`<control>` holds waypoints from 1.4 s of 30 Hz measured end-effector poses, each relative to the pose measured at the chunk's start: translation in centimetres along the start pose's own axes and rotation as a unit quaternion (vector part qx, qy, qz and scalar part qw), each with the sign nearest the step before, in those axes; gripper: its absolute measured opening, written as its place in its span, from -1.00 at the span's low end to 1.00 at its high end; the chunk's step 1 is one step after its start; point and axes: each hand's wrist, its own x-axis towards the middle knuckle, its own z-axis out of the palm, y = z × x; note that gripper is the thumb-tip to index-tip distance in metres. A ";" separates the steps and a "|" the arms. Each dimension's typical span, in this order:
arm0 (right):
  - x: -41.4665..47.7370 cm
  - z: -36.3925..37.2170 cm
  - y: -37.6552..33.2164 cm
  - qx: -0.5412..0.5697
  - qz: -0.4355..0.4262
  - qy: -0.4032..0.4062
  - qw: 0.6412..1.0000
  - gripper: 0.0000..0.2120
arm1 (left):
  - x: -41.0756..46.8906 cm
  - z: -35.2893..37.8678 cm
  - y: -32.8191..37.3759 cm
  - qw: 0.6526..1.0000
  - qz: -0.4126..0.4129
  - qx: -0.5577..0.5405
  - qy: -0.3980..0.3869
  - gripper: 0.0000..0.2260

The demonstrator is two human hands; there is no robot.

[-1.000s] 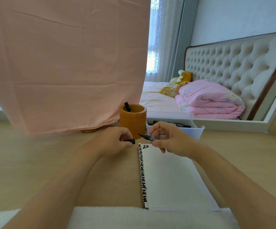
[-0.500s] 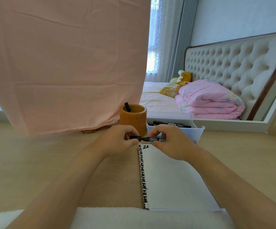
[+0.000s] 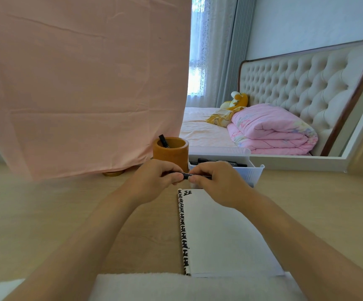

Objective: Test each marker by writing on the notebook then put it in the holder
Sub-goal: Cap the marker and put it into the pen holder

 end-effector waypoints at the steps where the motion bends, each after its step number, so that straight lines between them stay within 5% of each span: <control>1: 0.0 0.0 0.0 0.007 0.002 -0.004 1.000 -0.83 | 0.0 0.1 0.1 1.000 0.003 -0.005 0.006 -0.88; 8: -0.5 0.0 -0.5 0.051 0.030 -0.077 0.995 -0.66 | -0.1 0.2 -0.5 1.000 0.016 -0.019 -0.012 -0.89; 14: -0.1 -0.3 -1.0 0.029 0.095 -0.121 0.988 -0.83 | -0.1 1.3 -1.4 0.999 0.009 -0.002 0.043 -0.80; 27: 8.8 -2.5 -4.6 0.004 0.053 0.157 0.986 -0.81 | -0.6 3.3 -5.5 0.988 -0.030 0.147 -0.046 -0.68; 32: 12.9 -0.7 -4.9 -0.067 0.019 0.107 0.992 -0.78 | -0.5 3.4 -6.0 0.989 -0.026 0.139 -0.030 -0.69; 38: 14.6 0.5 -3.3 -0.212 0.083 -0.078 0.971 -0.77 | -0.3 3.3 -6.5 0.990 -0.027 0.133 -0.023 -0.69; 42: 14.1 -0.2 -2.7 -0.153 0.093 -0.091 0.980 -0.70 | -0.2 3.3 -6.6 0.991 -0.029 0.130 -0.019 -0.69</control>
